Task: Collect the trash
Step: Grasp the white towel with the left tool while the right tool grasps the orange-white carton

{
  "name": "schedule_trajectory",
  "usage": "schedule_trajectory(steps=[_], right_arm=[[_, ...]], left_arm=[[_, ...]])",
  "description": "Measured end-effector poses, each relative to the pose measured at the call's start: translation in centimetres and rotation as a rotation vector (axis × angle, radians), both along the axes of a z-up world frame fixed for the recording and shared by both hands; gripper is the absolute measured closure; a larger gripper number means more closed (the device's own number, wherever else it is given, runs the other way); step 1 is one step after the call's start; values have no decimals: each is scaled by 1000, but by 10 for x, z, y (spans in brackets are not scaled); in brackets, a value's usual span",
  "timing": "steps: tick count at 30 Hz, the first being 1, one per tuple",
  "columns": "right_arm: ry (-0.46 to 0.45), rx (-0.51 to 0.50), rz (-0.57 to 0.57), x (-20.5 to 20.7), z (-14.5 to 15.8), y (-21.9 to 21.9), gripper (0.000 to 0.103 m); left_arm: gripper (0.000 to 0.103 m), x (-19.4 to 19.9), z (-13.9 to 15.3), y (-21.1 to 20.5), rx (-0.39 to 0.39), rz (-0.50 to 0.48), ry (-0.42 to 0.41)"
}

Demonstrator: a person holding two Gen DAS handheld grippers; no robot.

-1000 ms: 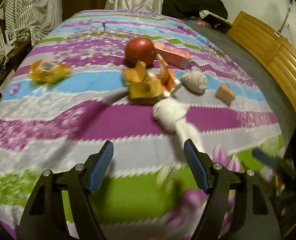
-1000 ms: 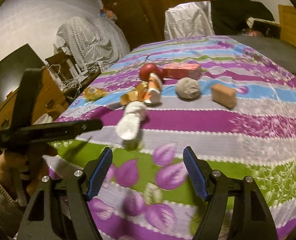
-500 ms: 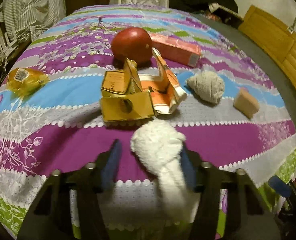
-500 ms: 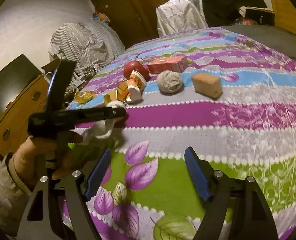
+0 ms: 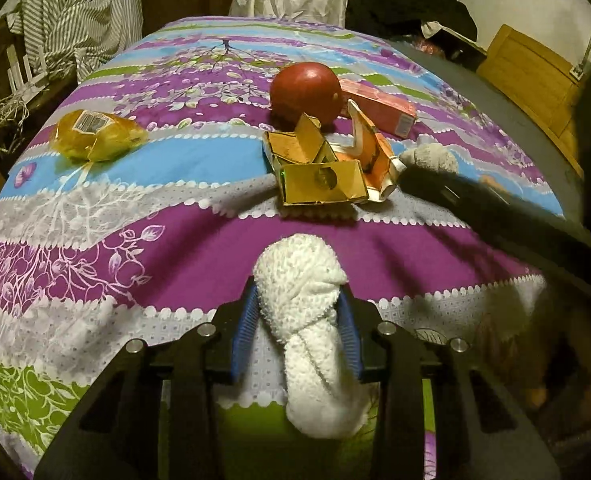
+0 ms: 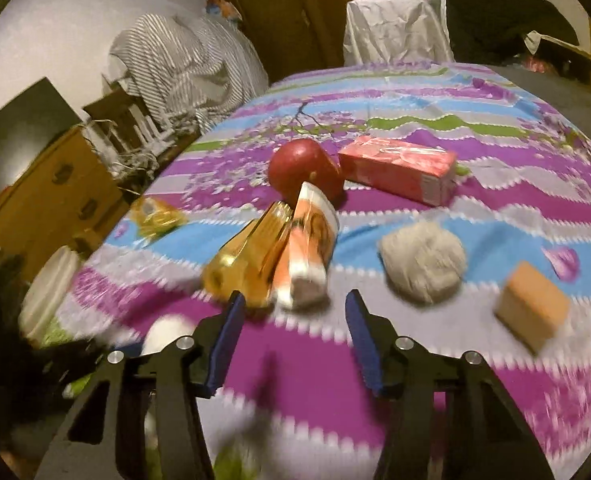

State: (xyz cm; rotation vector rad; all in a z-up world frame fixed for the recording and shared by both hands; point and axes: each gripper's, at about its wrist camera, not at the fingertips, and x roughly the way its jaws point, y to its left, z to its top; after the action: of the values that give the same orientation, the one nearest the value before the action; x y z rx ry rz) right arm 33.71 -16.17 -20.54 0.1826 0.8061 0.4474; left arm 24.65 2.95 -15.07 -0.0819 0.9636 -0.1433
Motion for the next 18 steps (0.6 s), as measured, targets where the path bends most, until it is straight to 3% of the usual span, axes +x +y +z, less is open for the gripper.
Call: schedule_trajectory(steps=[5,7,9,18], right_arm=[[57,-65,-27,37,-16,18,60],[66,-87,-32,43,-24,21,67],[61,-99,-36,44,-26,22,82],[-87,-138,-103,-9,-1,-4,82]], left_arm=[[67,3,-3,0,-9,-5,1],[67,4,-4,1,-12,-6,0],[67,4,-4,1,-13,-5,-2],[68,-5,-1,-1,0,-3,-20]])
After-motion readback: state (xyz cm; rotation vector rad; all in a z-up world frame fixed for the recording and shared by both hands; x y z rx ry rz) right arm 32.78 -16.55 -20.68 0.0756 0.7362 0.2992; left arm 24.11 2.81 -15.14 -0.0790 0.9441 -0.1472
